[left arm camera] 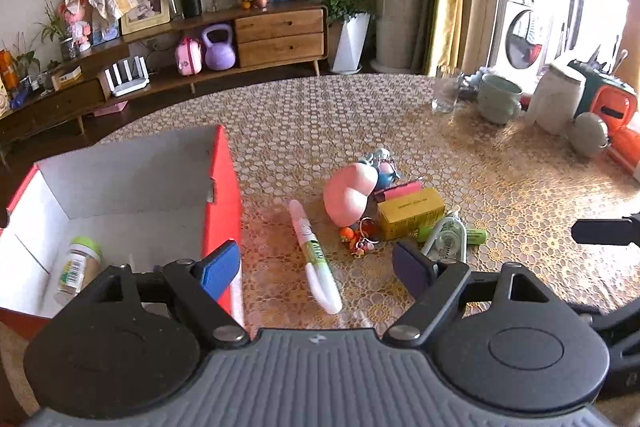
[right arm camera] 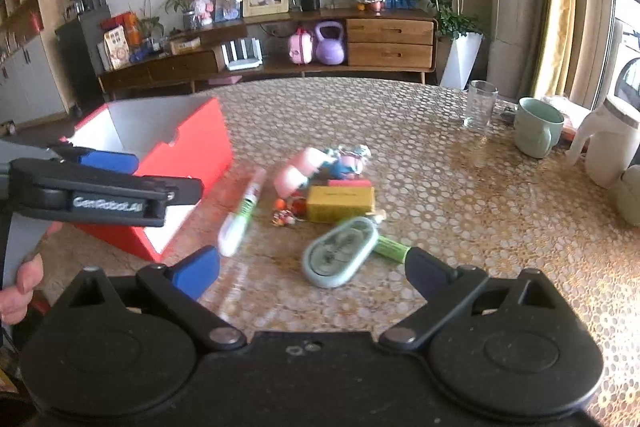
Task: Organize rigid objects
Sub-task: 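Withdraw both grippers from the box toward the remaining items, then grasp the white glue stick with the left gripper while the right grasps the tape dispenser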
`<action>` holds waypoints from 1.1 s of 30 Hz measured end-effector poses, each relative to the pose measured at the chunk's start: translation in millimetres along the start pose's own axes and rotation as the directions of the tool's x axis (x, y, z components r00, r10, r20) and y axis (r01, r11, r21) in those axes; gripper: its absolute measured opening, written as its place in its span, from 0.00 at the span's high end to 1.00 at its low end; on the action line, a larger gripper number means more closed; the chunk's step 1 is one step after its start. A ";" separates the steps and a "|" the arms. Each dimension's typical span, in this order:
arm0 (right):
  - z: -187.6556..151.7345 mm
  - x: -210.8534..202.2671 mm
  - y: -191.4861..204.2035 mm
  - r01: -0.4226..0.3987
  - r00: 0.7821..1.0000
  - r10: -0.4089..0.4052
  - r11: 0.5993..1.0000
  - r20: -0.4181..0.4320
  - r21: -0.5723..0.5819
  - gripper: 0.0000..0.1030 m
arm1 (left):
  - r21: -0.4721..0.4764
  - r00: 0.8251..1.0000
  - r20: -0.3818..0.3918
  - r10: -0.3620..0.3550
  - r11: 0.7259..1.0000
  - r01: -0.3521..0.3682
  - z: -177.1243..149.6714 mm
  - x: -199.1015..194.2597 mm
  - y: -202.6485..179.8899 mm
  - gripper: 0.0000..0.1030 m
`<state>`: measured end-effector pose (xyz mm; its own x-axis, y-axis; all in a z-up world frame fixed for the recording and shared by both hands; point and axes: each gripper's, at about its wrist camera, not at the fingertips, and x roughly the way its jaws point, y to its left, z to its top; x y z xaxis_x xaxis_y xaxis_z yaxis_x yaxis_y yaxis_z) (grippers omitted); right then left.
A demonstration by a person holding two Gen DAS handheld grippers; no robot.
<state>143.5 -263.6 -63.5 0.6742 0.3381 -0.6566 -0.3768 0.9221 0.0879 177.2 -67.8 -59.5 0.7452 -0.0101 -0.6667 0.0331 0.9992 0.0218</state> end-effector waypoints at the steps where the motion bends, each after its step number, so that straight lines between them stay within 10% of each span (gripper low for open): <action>1: -1.5 2.8 -0.9 0.005 1.000 -0.005 1.000 -0.005 -0.010 0.04 | -0.002 1.000 -0.003 0.004 1.000 -0.004 0.0 4.5 -2.5 0.19; 15: -19.0 52.0 -13.8 -0.001 0.997 -0.003 0.998 -0.078 -0.055 0.10 | -0.063 0.993 -0.105 0.059 0.996 -0.065 -10.9 79.8 -16.5 0.19; 33: -10.7 115.5 -0.5 0.076 0.992 -0.079 0.997 -0.102 -0.033 0.27 | -0.165 0.982 -0.160 0.096 0.979 -0.122 -16.2 121.8 13.7 0.64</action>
<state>214.8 -227.1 -147.4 0.6333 0.2433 -0.7347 -0.3453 0.9384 0.0132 257.7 -54.8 -152.4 0.6286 0.0916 -0.7723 -0.1683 0.9855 -0.0200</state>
